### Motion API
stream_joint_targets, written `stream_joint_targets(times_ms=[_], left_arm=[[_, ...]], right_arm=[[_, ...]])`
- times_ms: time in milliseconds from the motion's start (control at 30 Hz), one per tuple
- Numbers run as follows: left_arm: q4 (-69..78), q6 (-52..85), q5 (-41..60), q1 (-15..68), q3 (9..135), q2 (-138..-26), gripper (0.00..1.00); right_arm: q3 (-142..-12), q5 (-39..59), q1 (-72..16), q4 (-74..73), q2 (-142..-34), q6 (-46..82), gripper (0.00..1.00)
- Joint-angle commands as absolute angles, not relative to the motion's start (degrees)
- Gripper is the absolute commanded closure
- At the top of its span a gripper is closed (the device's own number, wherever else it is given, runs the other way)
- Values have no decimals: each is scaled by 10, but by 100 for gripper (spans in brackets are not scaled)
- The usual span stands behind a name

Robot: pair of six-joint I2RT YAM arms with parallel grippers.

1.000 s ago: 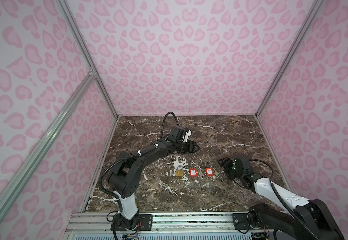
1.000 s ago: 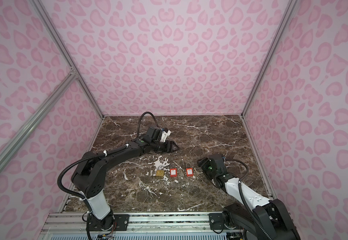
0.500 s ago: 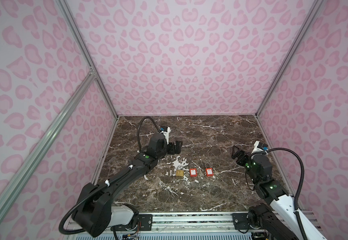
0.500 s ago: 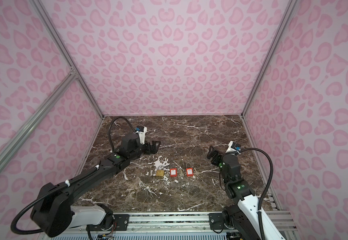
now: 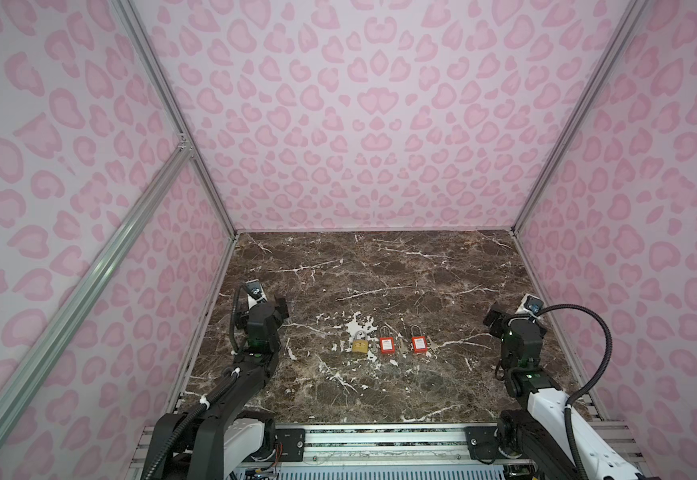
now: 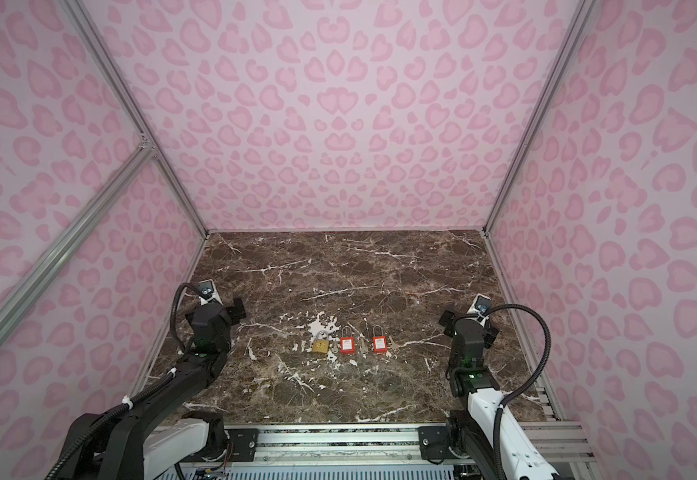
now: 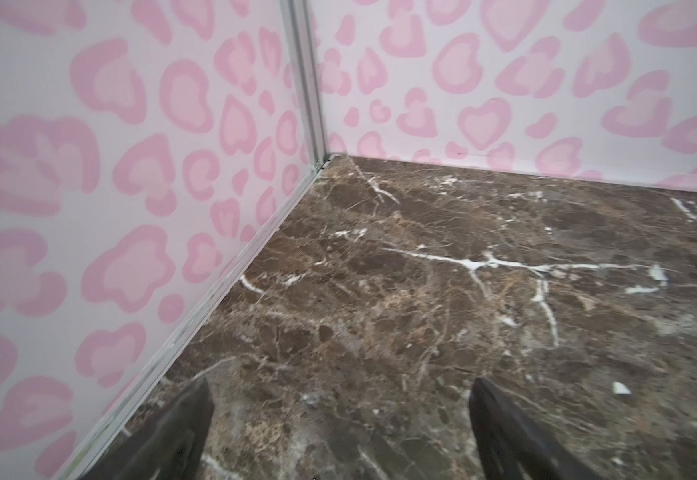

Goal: Lock with the key

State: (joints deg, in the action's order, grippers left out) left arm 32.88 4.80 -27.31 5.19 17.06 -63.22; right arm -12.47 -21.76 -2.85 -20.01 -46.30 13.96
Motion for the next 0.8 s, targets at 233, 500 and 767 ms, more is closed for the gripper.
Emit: stream_joint_targets(times_ms=[233, 500, 767], left_arm=[[582, 22, -80, 10, 135, -755, 3], [603, 12, 0, -8, 160, -835, 2], [553, 27, -33, -12, 192, -844, 2]], right_arm=[[-121, -183, 16, -456, -654, 78, 1], [-168, -152, 11, -479, -740, 77, 1], [-115, -146, -25, -654, -833, 26, 1]])
